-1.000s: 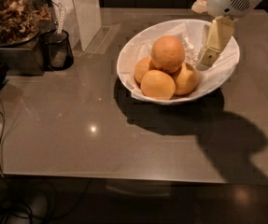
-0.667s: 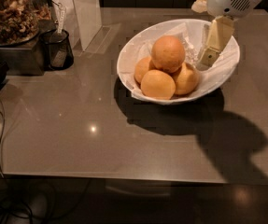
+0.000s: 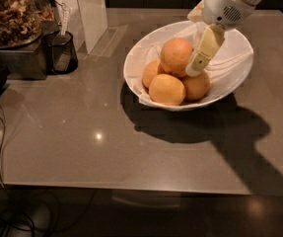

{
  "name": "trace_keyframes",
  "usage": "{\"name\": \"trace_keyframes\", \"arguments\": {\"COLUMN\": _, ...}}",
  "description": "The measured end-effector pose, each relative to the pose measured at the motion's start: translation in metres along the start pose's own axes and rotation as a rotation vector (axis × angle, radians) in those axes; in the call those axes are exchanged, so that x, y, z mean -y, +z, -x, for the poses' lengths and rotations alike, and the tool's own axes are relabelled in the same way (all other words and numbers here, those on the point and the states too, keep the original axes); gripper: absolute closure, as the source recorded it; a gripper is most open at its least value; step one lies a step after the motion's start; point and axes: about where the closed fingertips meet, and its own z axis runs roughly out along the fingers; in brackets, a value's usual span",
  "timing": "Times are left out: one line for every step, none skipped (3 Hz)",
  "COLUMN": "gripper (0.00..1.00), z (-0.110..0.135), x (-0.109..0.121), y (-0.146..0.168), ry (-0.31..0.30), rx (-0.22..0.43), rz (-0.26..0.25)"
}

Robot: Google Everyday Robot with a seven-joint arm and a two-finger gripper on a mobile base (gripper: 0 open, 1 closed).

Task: Pick orange from white bowl

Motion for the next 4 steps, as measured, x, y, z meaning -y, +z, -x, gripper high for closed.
{"name": "trace_keyframes", "arguments": {"gripper": 0.00, "z": 0.005, "x": 0.002, "y": 0.014, "ry": 0.022, "rx": 0.029, "rz": 0.026}}
{"name": "trace_keyframes", "arguments": {"gripper": 0.00, "z": 0.007, "x": 0.000, "y": 0.021, "ry": 0.044, "rx": 0.048, "rz": 0.040}}
{"name": "trace_keyframes", "arguments": {"gripper": 0.00, "z": 0.006, "x": -0.001, "y": 0.026, "ry": 0.056, "rx": 0.057, "rz": 0.054}}
{"name": "trace_keyframes", "arguments": {"gripper": 0.18, "z": 0.006, "x": -0.001, "y": 0.026, "ry": 0.056, "rx": 0.057, "rz": 0.054}}
